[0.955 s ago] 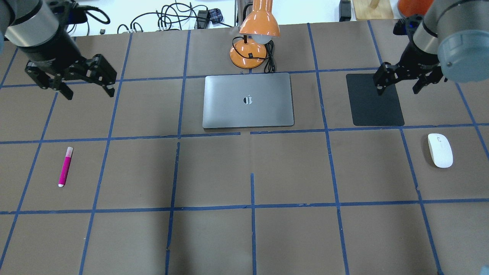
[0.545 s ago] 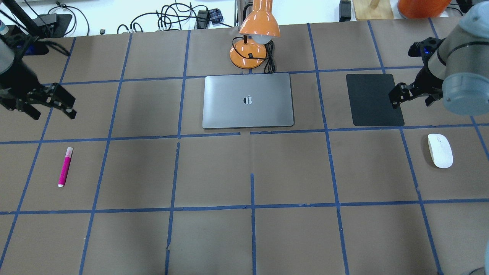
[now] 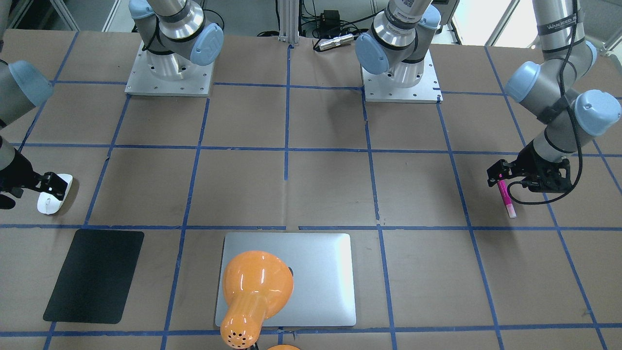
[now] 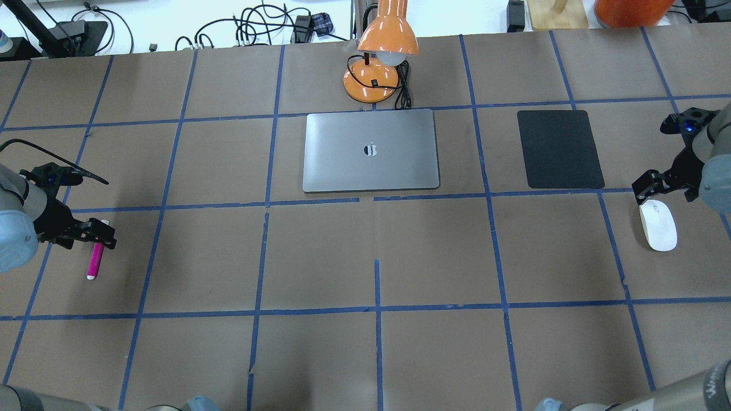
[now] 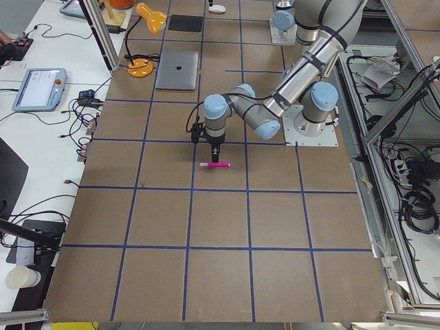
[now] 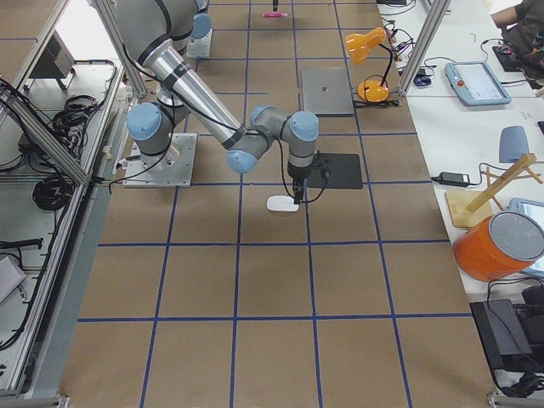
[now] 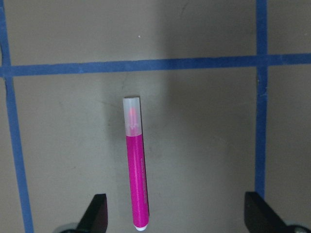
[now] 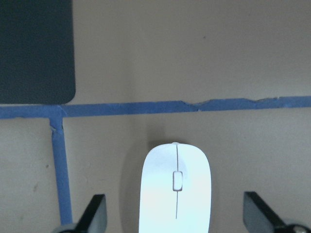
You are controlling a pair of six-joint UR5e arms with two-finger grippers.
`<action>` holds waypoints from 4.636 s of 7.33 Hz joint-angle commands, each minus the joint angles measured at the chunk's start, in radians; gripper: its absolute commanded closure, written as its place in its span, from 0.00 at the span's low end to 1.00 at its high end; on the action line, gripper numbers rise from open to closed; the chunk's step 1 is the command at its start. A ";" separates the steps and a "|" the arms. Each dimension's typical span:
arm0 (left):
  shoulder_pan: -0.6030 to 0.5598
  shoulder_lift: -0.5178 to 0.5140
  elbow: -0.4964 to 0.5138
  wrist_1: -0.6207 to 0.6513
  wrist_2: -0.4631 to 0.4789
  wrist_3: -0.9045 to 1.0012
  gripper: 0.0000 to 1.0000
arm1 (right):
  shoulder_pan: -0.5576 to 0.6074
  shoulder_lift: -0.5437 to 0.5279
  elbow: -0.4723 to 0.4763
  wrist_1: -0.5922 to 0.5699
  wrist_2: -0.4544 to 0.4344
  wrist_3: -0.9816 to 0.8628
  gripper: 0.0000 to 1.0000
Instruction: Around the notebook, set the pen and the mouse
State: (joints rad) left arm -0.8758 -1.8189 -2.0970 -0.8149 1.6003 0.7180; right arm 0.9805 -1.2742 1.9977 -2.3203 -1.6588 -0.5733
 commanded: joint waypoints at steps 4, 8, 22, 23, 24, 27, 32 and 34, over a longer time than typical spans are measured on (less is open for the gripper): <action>0.026 -0.076 -0.006 0.086 0.004 -0.002 0.98 | -0.016 0.061 0.023 -0.011 -0.006 -0.063 0.02; 0.026 -0.045 -0.005 0.074 0.004 -0.023 1.00 | -0.058 0.076 0.016 -0.017 -0.004 -0.091 0.21; -1.021 -0.135 0.250 -0.224 -0.128 -2.470 1.00 | 0.359 0.319 -0.435 0.179 0.030 0.408 0.71; -1.075 -0.167 0.258 -0.215 -0.126 -2.518 1.00 | 0.359 0.319 -0.432 0.176 0.030 0.408 0.64; -1.086 -0.193 0.273 -0.198 -0.128 -2.546 1.00 | 0.359 0.320 -0.430 0.171 0.031 0.408 0.51; -1.109 -0.209 0.296 -0.193 -0.131 -2.551 1.00 | 0.360 0.306 -0.448 0.170 0.031 0.408 0.00; -1.103 -0.188 0.304 -0.198 -0.158 -2.530 0.00 | 0.510 -0.079 -0.533 0.628 0.028 0.471 0.00; -1.077 -0.125 0.333 -0.248 -0.096 -2.219 0.03 | 0.575 -0.232 -0.531 0.780 0.037 0.612 0.00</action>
State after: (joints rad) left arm -1.9699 -1.9862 -1.7827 -1.0277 1.4659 -1.6952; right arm 1.5138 -1.4098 1.4713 -1.6277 -1.6256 -0.0615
